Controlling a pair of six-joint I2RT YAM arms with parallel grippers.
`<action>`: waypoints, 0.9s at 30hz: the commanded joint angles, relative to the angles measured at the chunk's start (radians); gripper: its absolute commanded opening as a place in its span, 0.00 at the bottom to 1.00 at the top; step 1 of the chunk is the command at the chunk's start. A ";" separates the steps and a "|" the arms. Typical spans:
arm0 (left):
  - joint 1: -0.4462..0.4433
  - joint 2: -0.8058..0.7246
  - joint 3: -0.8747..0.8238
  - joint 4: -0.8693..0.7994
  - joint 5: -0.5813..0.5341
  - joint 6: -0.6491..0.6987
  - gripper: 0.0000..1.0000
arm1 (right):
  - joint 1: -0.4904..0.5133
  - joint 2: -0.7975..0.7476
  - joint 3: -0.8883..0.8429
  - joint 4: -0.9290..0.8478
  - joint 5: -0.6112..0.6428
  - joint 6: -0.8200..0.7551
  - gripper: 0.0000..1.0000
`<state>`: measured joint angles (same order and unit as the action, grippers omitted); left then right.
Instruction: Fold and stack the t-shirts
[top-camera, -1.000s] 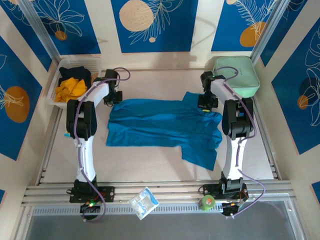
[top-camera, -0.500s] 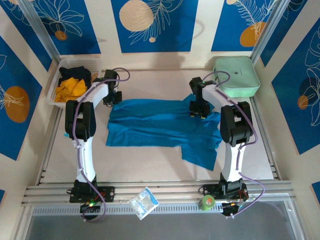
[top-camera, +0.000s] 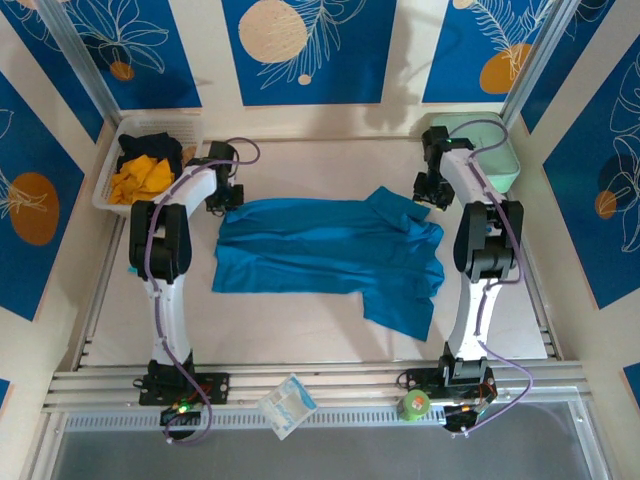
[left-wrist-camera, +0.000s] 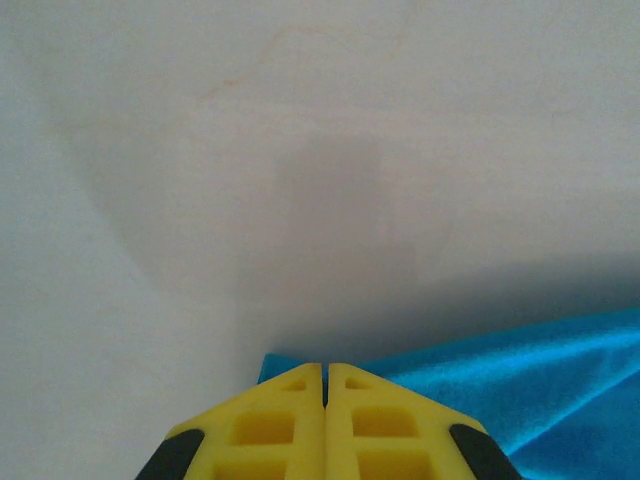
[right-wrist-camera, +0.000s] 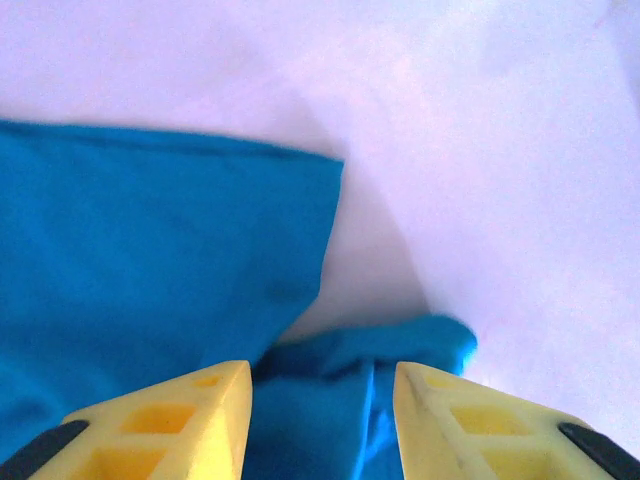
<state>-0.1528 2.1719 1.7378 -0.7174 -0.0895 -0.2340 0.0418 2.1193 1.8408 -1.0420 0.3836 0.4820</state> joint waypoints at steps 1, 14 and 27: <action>-0.005 -0.057 -0.008 -0.002 -0.007 0.002 0.00 | -0.001 0.097 0.062 -0.040 0.019 -0.011 0.42; -0.005 -0.072 -0.013 0.003 -0.012 0.009 0.00 | -0.039 0.185 0.093 0.011 0.002 -0.003 0.45; -0.005 -0.066 -0.019 0.009 -0.033 0.020 0.00 | -0.042 0.327 0.216 -0.017 -0.046 -0.022 0.35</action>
<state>-0.1528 2.1361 1.7283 -0.7105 -0.0971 -0.2317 0.0029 2.3795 2.0186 -1.0790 0.3759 0.4789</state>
